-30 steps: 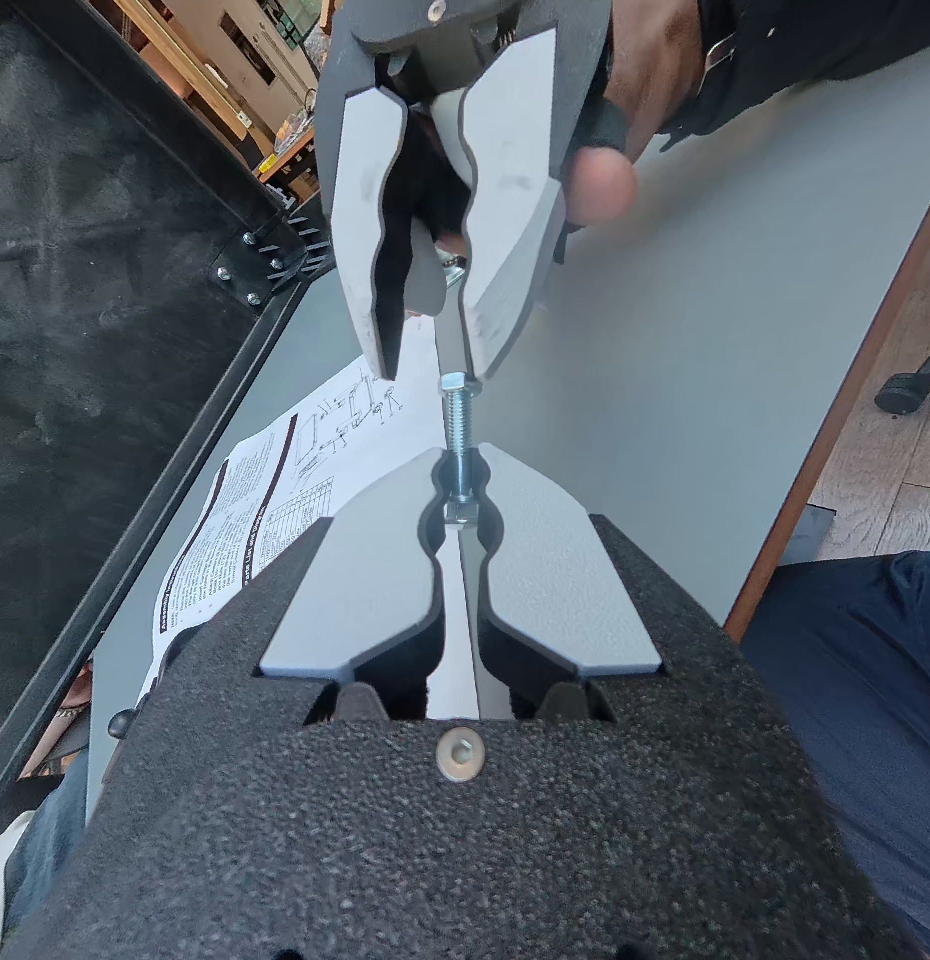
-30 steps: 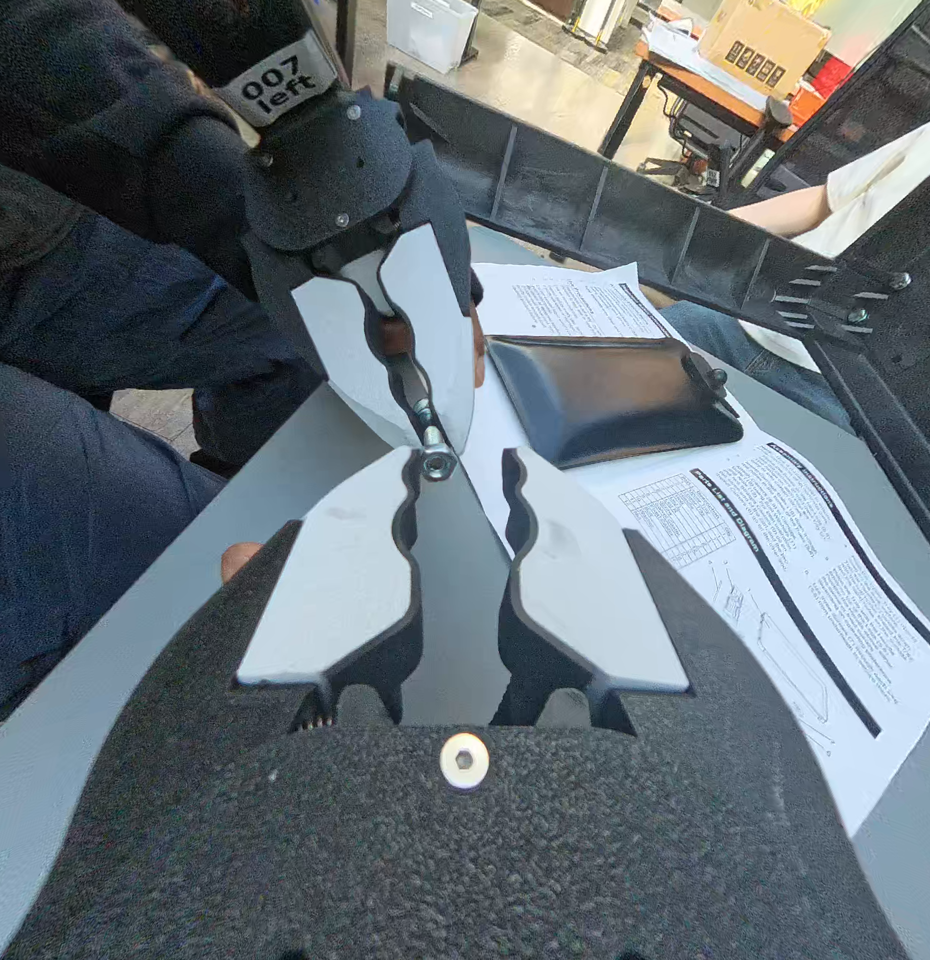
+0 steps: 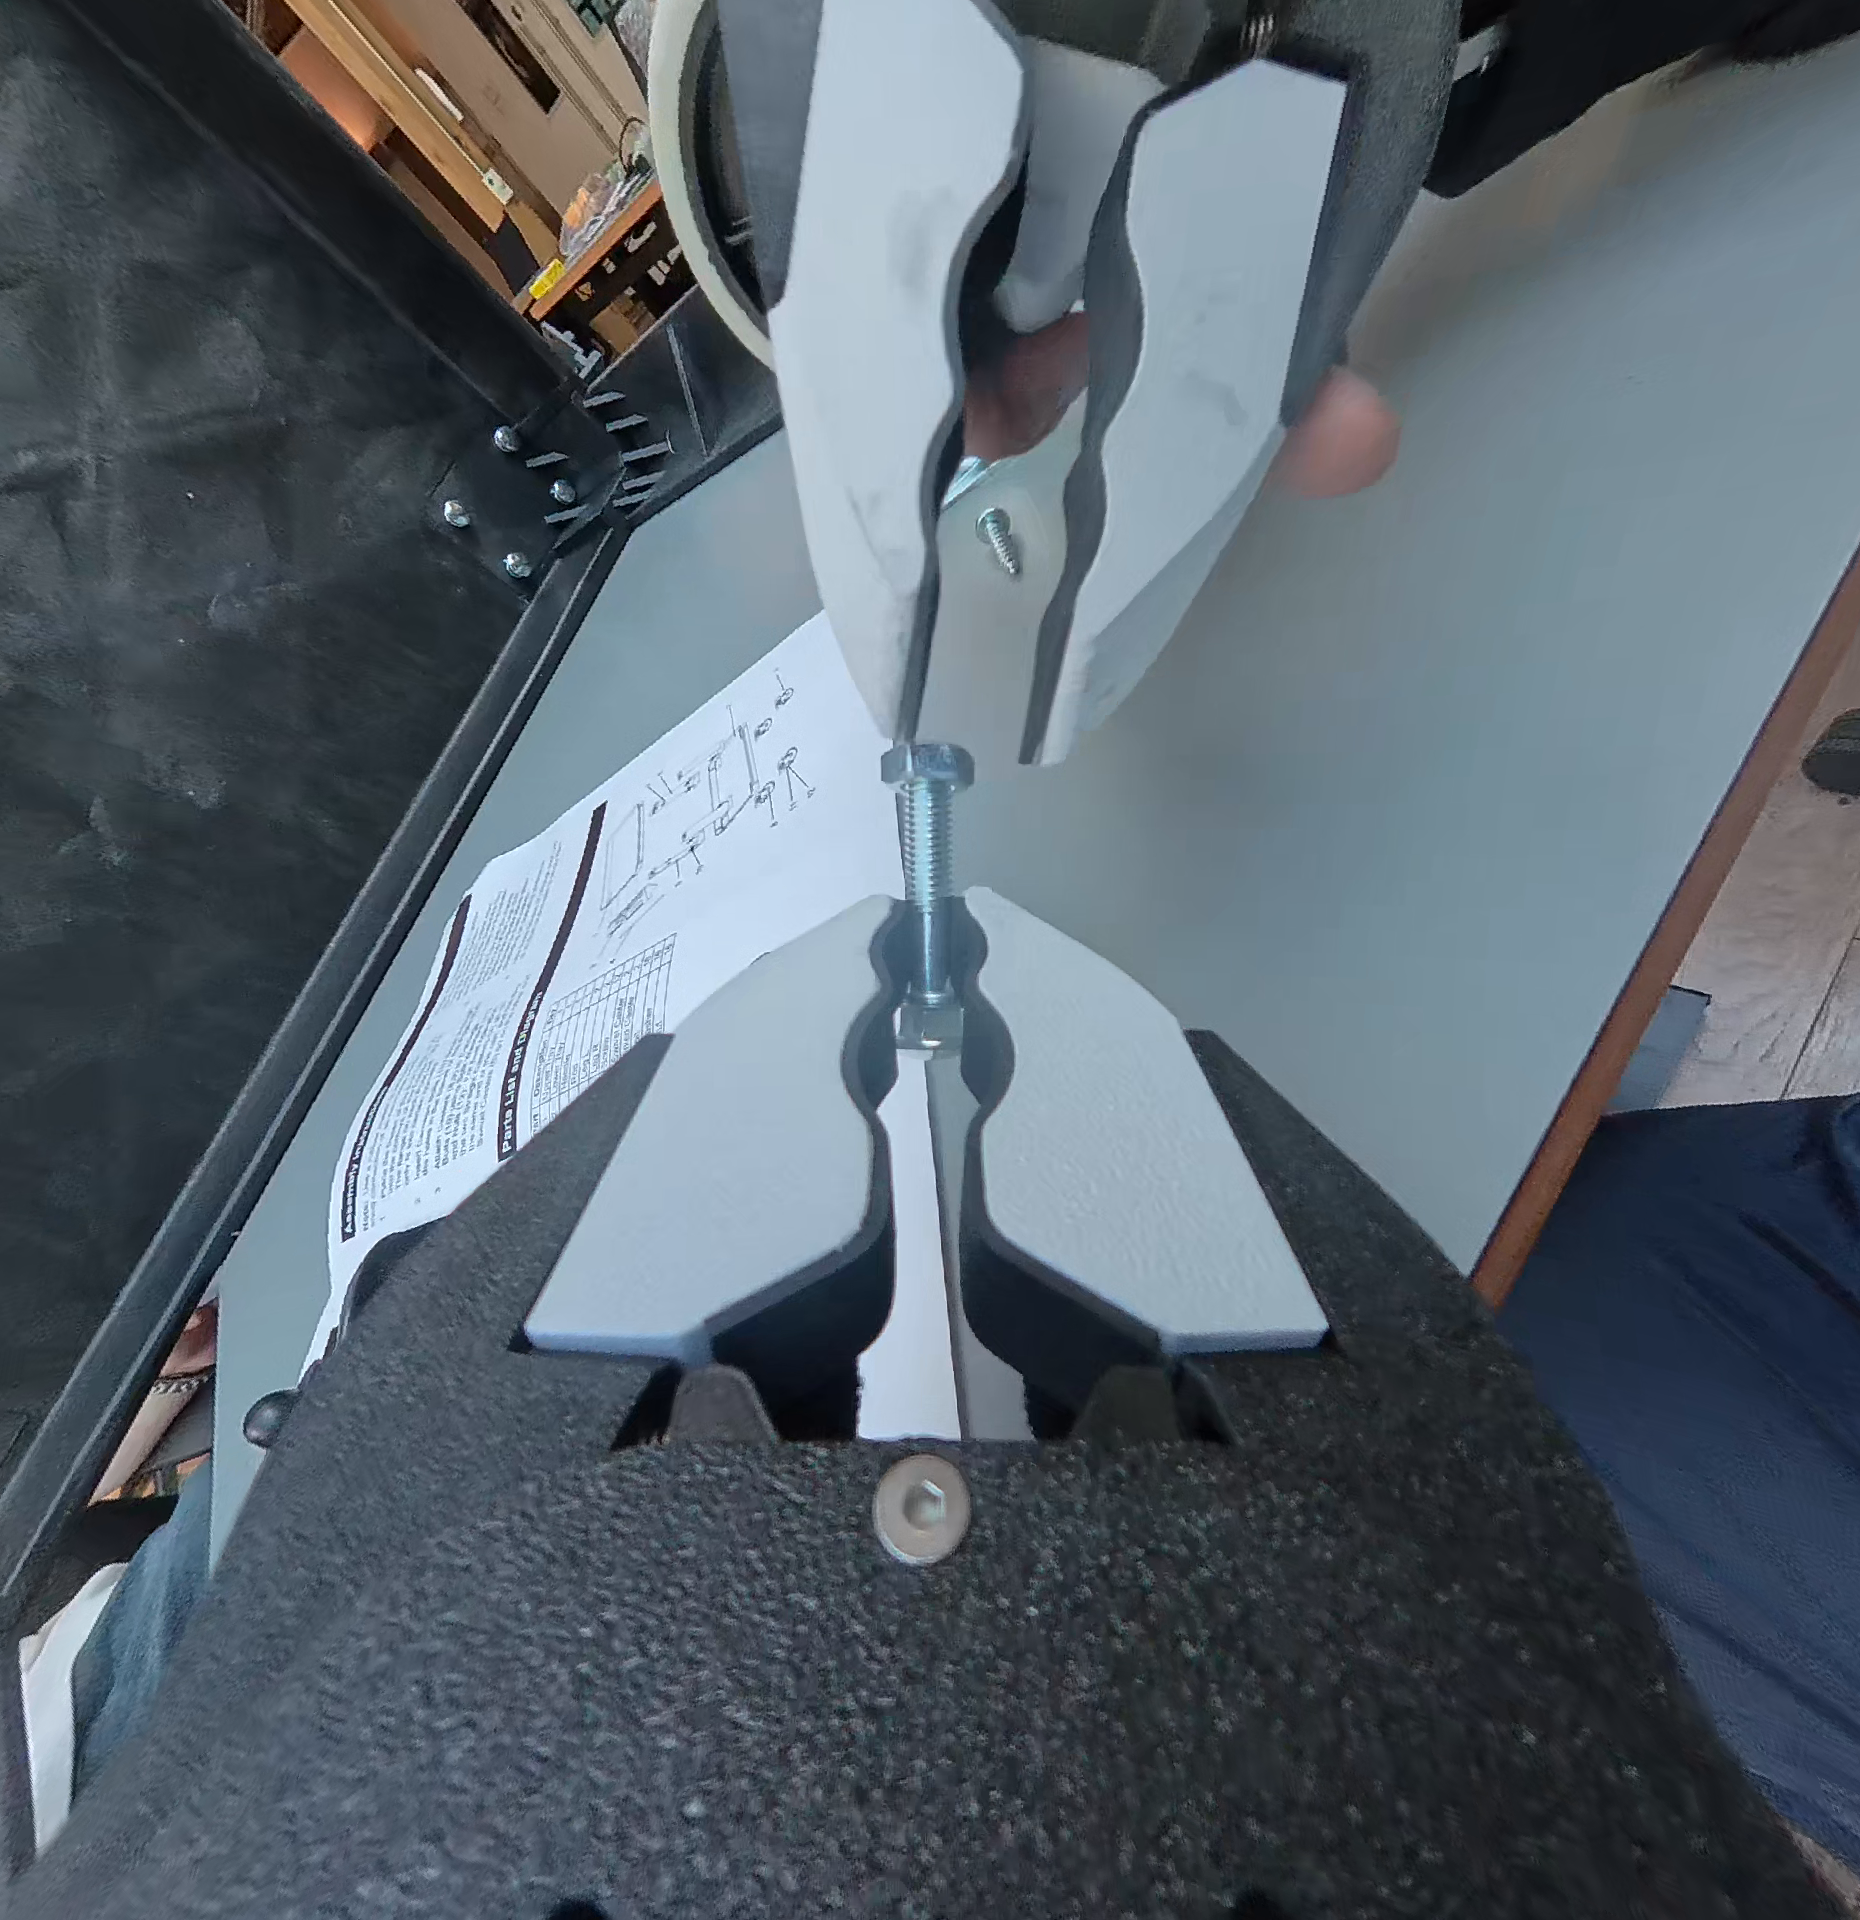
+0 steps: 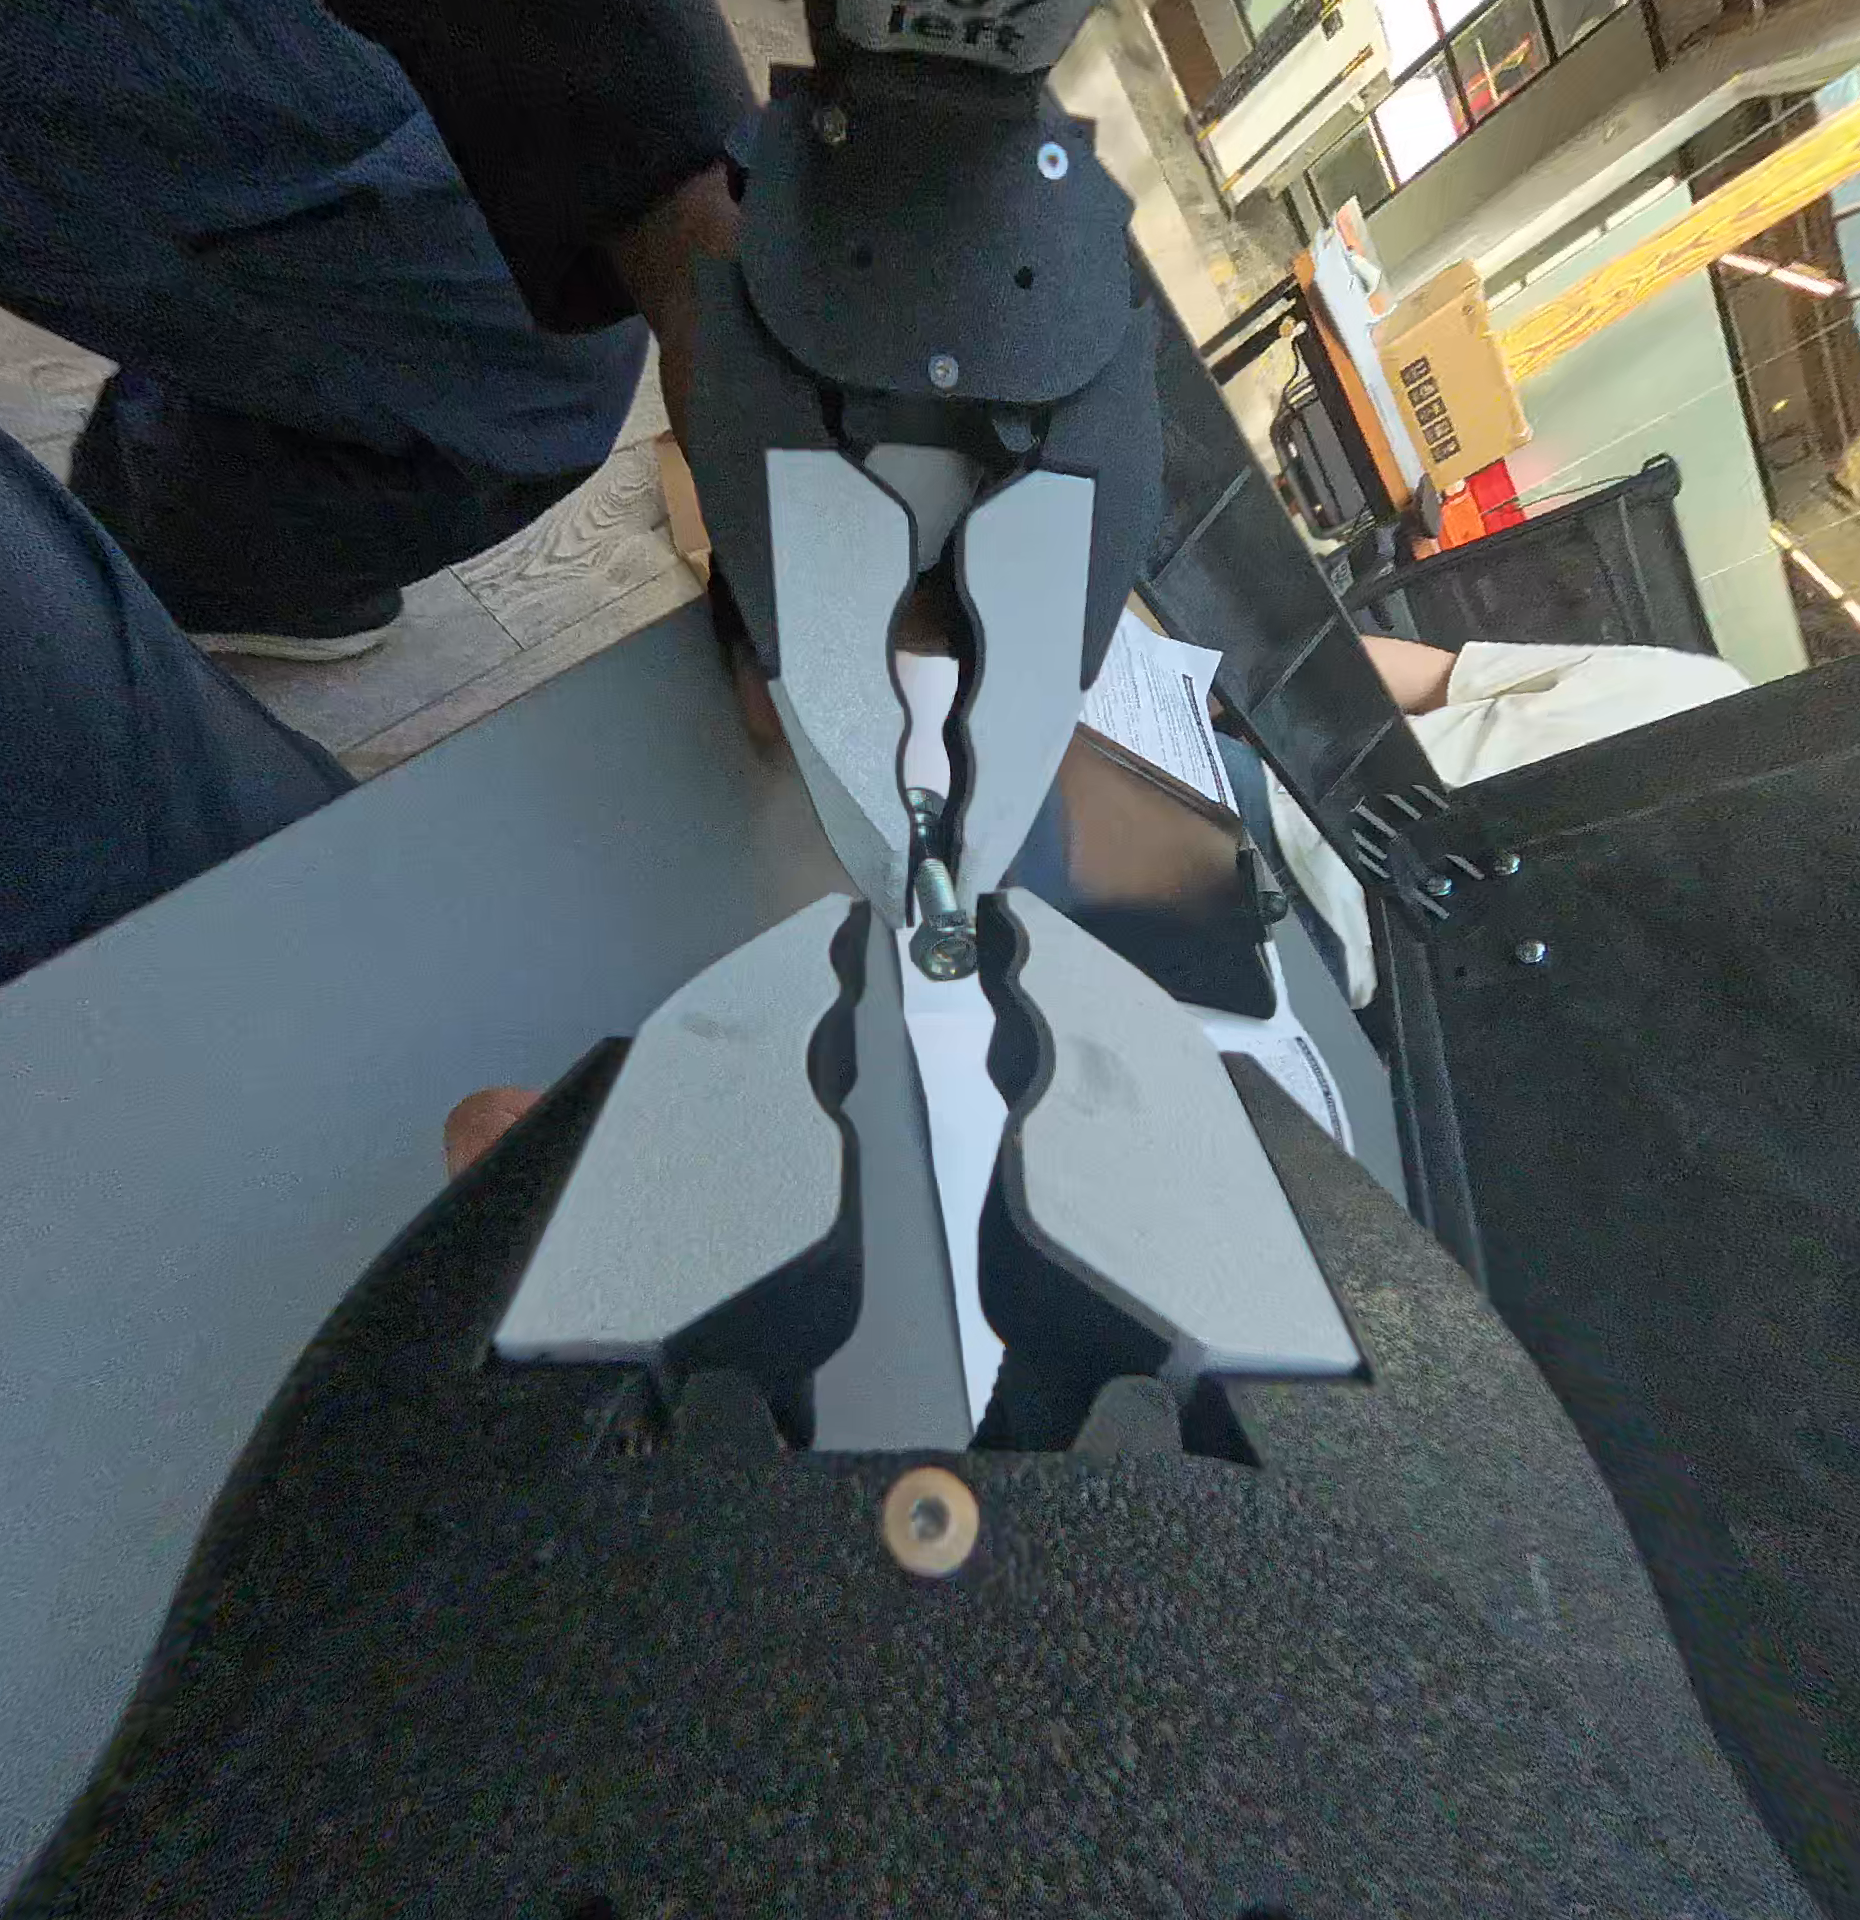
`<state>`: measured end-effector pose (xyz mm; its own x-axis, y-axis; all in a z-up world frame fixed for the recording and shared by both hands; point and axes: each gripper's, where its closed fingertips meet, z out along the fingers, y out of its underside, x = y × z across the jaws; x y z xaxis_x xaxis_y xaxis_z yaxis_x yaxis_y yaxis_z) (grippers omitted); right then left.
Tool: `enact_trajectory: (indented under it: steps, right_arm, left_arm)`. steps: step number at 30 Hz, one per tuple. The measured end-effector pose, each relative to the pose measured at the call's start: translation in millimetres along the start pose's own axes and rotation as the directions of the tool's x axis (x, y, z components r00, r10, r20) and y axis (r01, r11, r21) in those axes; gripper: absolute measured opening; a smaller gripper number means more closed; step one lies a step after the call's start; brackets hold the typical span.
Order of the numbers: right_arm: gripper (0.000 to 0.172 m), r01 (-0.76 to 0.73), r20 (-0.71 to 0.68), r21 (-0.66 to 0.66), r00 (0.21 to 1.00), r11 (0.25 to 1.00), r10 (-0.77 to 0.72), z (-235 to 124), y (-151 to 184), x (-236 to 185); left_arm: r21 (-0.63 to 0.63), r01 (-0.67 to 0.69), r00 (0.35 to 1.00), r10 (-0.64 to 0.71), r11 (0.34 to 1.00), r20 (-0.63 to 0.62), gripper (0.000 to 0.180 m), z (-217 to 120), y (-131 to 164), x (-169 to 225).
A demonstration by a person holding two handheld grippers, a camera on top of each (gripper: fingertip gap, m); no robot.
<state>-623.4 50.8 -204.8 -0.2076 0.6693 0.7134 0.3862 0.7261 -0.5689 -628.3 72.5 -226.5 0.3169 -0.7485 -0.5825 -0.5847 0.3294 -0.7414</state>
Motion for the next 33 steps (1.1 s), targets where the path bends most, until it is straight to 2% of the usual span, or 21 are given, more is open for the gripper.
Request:
enact_trajectory:
  steps: [2,5,8,9,11,13,15,16,17,19,22,24,26,27,29,31,33]
  right_arm:
    - [0.034,-0.189,0.043,-0.004,0.981,0.982,0.189,0.6,3.5,4.6]
    - [0.042,-0.425,0.106,-0.012,0.9,0.905,0.424,2.7,10.7,7.9]
    - [0.036,-0.553,0.157,-0.034,0.82,0.832,0.551,9.2,13.1,4.0]
    - [0.02,-0.549,0.18,-0.052,0.816,0.834,0.549,10.8,13.4,-1.2]
    - [0.014,-0.431,0.158,-0.067,0.886,0.9,0.436,11.2,14.6,-6.1]
    - [0.014,-0.17,0.091,-0.091,0.98,0.981,0.179,9.8,16.4,-6.9]
    - [0.014,0.124,0.007,-0.127,0.992,0.984,-0.125,9.0,15.9,-5.3]
    - [0.015,0.187,-0.022,-0.127,0.981,0.974,-0.191,8.3,13.6,-4.0]
    - [0.018,0.166,-0.026,-0.107,0.985,0.98,-0.17,6.9,11.3,-3.2]
    - [0.027,-0.015,0.002,-0.056,1.0,0.998,0.015,3.1,8.8,1.5]
    - [0.035,-0.301,0.091,-0.011,0.949,0.954,0.301,1.0,7.4,4.9]
    - [0.034,-0.413,0.136,0.002,0.902,0.911,0.409,3.6,4.3,3.6]
    - [0.02,-0.471,0.156,-0.041,0.868,0.881,0.471,9.6,8.2,-0.8]
    - [0.015,-0.459,0.169,-0.076,0.869,0.885,0.465,11.6,11.9,-6.0]
    - [0.014,-0.344,0.128,-0.084,0.927,0.935,0.352,11.4,14.5,-6.2]
    - [0.014,-0.112,0.067,-0.097,0.991,0.989,0.118,10.1,13.1,-6.0]
    - [0.015,0.19,-0.023,-0.111,0.981,0.975,-0.194,8.6,8.6,-4.8]
  left_arm:
    - [0.002,0.002,1.0,-0.002,1.0,0.011,0.006,-0.3,-0.1,-1.4]
    - [0.002,-0.018,1.0,0.018,1.0,0.023,0.006,-0.4,-0.3,-0.8]
    - [0.009,-0.02,1.0,0.02,1.0,0.01,0.006,-0.9,-0.9,0.9]
    - [0.011,-0.019,1.0,0.019,1.0,0.002,0.006,-1.1,-1.0,1.7]
    - [0.007,-0.012,1.0,0.012,1.0,-0.027,0.006,-0.8,-0.5,4.2]
    - [0.013,0.003,0.996,-0.002,1.0,-0.086,0.007,-1.2,-1.3,9.0]
    - [0.013,0.034,0.988,-0.032,0.999,-0.149,0.006,-2.0,-1.4,12.8]
    - [0.02,0.052,0.984,-0.048,0.998,-0.172,0.006,-3.1,-2.5,13.3]
    - [0.031,0.071,0.982,-0.064,0.997,-0.175,0.006,-4.3,-3.8,11.7]
    - [0.055,0.1,0.985,-0.091,0.993,-0.149,0.006,-6.3,-6.3,5.6]
    - [0.055,0.078,0.992,-0.072,0.995,-0.103,0.006,-5.6,-5.9,2.9]
    - [0.036,0.028,0.998,-0.025,0.999,-0.063,0.006,-3.3,-3.6,3.7]
    - [0.023,-0.011,0.999,0.012,1.0,-0.035,0.006,-1.9,-2.1,4.6]
    - [0.021,-0.016,0.999,0.016,1.0,-0.031,0.006,-1.9,-1.8,4.6]
    - [0.018,-0.006,0.998,0.006,1.0,-0.055,0.006,-1.3,-1.5,6.2]
    - [0.028,0.02,0.993,-0.017,0.999,-0.114,0.006,-2.6,-2.8,10.2]
    - [0.034,0.055,0.981,-0.047,0.998,-0.19,0.006,-4.5,-3.9,15.0]
